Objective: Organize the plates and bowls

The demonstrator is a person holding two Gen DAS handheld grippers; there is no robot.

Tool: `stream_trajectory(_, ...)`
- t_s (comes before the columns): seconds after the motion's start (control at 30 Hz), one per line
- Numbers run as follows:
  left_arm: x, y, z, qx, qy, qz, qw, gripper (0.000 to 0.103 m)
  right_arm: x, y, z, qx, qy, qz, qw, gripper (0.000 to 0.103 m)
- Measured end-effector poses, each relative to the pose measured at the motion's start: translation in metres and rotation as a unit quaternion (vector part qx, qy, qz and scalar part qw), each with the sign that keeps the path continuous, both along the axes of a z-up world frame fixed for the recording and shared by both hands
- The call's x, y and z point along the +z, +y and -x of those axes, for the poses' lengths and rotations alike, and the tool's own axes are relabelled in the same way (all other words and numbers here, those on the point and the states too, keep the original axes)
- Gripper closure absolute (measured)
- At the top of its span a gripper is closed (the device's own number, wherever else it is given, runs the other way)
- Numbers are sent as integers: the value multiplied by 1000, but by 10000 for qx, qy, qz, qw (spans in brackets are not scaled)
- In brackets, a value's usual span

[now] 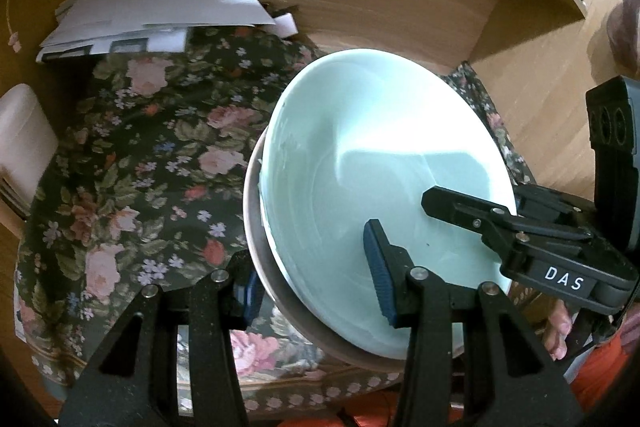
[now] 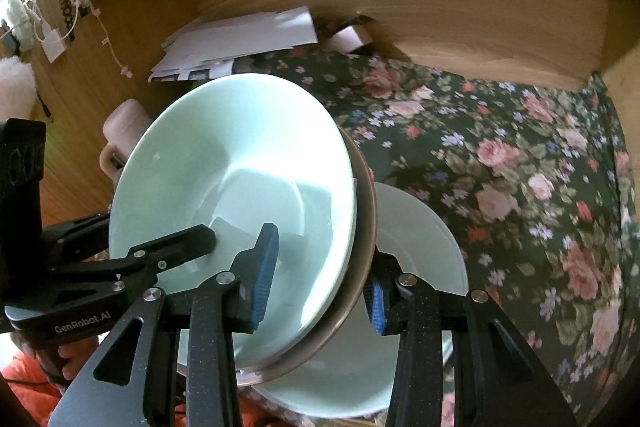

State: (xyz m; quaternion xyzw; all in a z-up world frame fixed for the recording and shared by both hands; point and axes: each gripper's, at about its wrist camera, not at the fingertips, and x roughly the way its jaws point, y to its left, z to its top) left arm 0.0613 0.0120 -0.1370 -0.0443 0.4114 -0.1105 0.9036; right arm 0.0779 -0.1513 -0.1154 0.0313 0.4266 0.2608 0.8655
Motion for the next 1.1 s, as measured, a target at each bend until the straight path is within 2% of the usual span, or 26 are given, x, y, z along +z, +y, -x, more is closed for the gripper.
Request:
stream_trajectory(0.4,-18,-24,-3,-166,230,-9,9996,57,-17,-26,1,-186,222,-13,9996,67)
stream_trajectory(0.77,-34,-28,-19,-159,537,-34,9984,58,-35,-30,-11,-227,515,-84,9984,67)
stream_trajectory(1.0,-36,-23,-24,-210,641,152,9976,58,-36,-29,-12,-91,480,-12,9988,67)
stream_trajectory(1.1,-32,-22,-21,-156,485,25,9987,59,-31,-31,-9,-114,250,86,9996,66)
